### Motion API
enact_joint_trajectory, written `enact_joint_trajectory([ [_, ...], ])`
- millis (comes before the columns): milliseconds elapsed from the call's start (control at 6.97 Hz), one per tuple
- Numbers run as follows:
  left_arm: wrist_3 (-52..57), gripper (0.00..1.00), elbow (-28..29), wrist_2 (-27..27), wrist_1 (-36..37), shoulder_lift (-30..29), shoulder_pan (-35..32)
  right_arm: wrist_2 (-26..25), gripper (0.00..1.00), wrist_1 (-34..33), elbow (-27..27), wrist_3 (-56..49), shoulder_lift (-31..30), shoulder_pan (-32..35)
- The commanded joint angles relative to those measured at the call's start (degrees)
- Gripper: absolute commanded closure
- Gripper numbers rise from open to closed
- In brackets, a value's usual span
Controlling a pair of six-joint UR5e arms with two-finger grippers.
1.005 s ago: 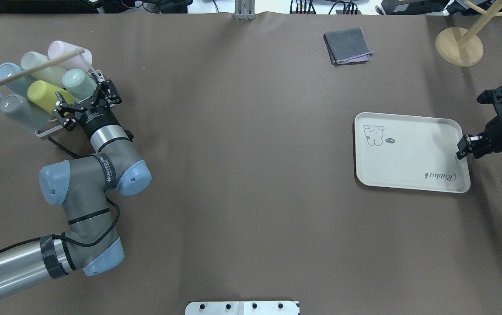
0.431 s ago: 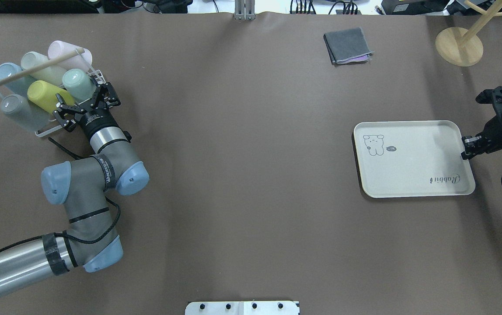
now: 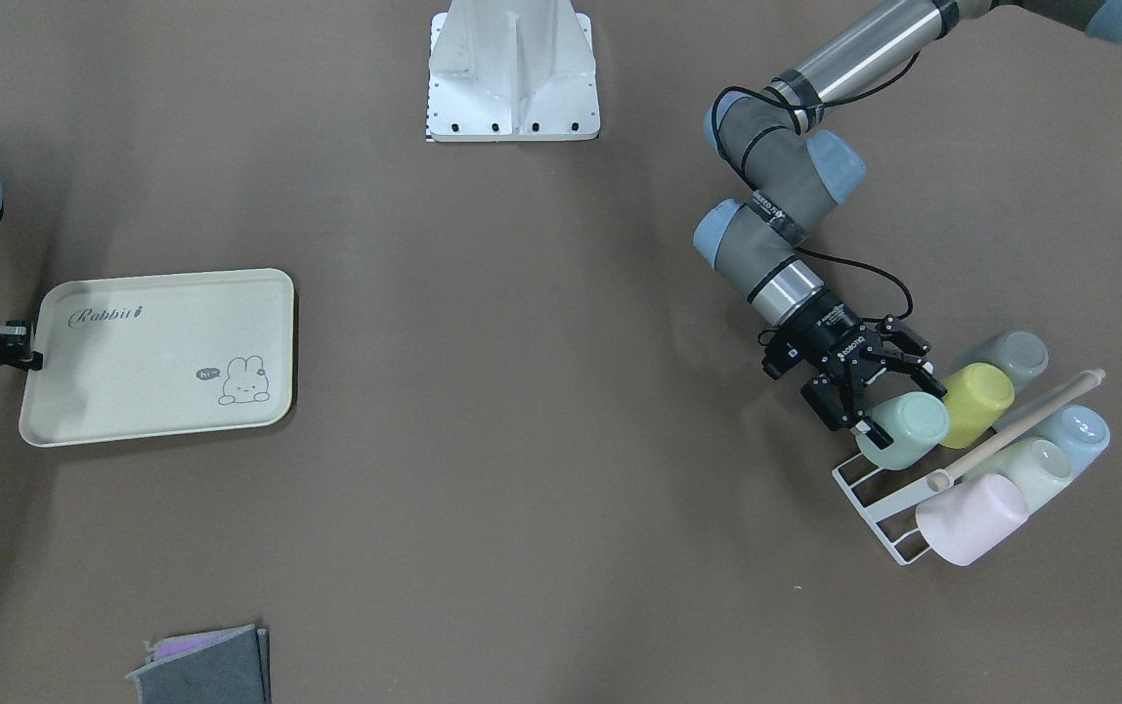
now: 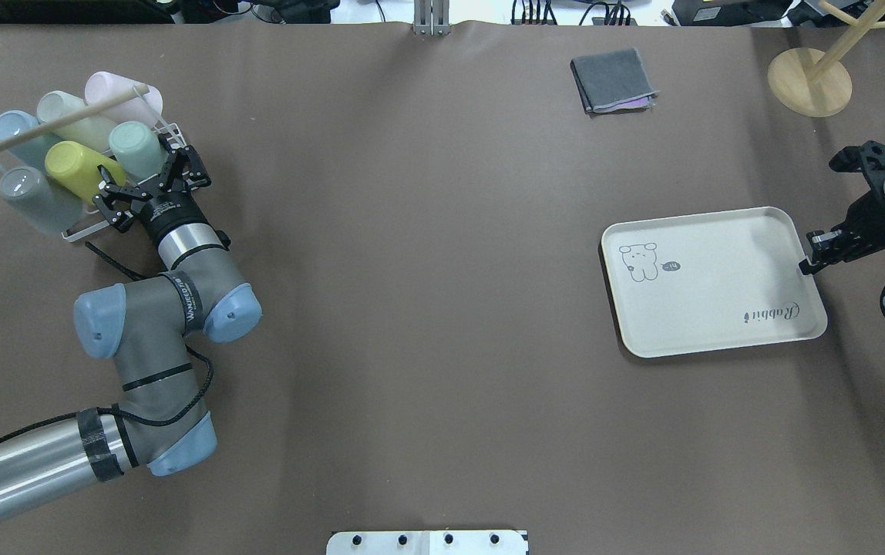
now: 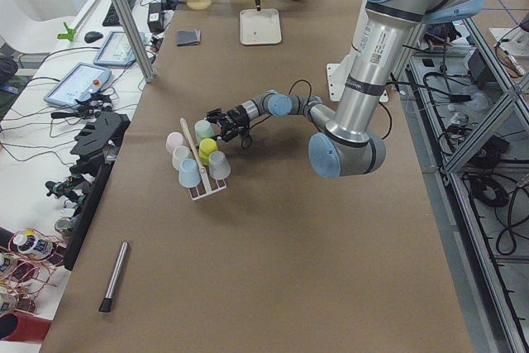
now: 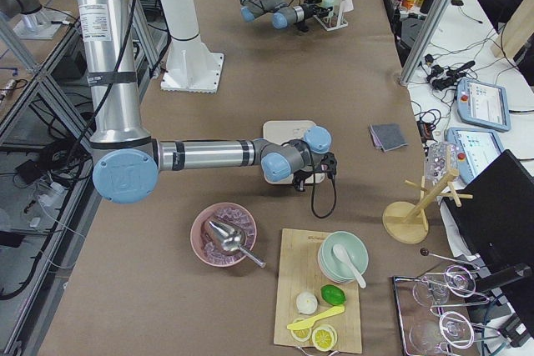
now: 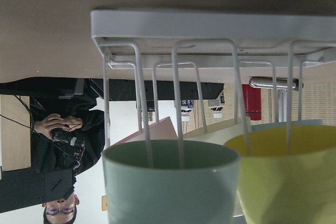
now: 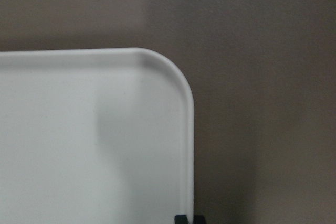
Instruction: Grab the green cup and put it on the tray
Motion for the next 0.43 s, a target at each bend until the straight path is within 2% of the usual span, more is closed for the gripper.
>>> enact_joint_trajectory([
  [0,0.0,0.02,1.1,0.1,-0.5,-0.5,-0.1,5.5,1.0,0.1,0.1,0.0,3.3,0.9],
  [144,0.1,0.02,1.5,0.1,-0.5,-0.8,-0.5,6.8,1.0,-0.6,-0.5,3.0,7.1,0.7],
  [287,0.1,0.02,1.9,0.7,-0.8,-1.0,-0.7,6.8,1.0,-0.4,-0.4,11.3,10.7,-1.0],
])
